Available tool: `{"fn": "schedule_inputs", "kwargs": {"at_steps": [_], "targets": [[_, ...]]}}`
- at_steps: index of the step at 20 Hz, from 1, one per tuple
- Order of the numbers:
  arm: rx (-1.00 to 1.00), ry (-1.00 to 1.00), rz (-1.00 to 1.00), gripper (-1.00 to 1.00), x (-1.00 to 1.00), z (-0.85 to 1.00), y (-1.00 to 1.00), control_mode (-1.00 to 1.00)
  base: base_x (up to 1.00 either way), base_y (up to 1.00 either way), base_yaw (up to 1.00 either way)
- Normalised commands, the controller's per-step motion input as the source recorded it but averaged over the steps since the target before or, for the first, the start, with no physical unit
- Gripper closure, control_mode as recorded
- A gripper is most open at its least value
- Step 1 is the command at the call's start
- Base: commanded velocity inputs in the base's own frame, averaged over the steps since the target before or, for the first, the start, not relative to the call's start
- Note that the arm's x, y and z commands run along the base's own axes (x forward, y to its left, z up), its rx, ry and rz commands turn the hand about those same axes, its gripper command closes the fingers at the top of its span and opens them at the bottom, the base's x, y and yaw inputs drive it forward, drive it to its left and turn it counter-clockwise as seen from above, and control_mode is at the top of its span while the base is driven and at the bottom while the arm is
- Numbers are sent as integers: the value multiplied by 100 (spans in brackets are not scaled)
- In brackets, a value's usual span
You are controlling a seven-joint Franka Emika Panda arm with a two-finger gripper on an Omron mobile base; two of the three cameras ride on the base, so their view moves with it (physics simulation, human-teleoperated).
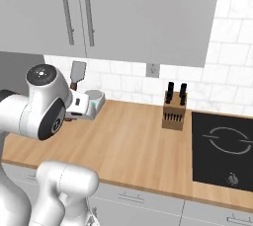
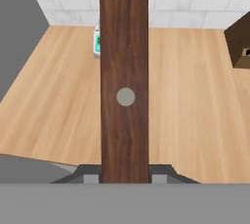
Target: Put the mushroom and lemon wedge in the pot. Retrieve the spatula and lightly stir the vegetables in the pot.
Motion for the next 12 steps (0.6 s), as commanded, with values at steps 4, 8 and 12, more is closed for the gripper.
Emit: {"fn": "schedule_inputs", "kwargs": {"at_steps": [4, 8, 12], "targets": [[0, 0, 0, 100, 0, 0, 0, -100, 0, 0, 0], [0, 0, 0, 100, 0, 0, 0, 100, -15, -1, 0], [0, 0, 0, 100, 0, 0, 0, 100, -98, -55, -3]]}}
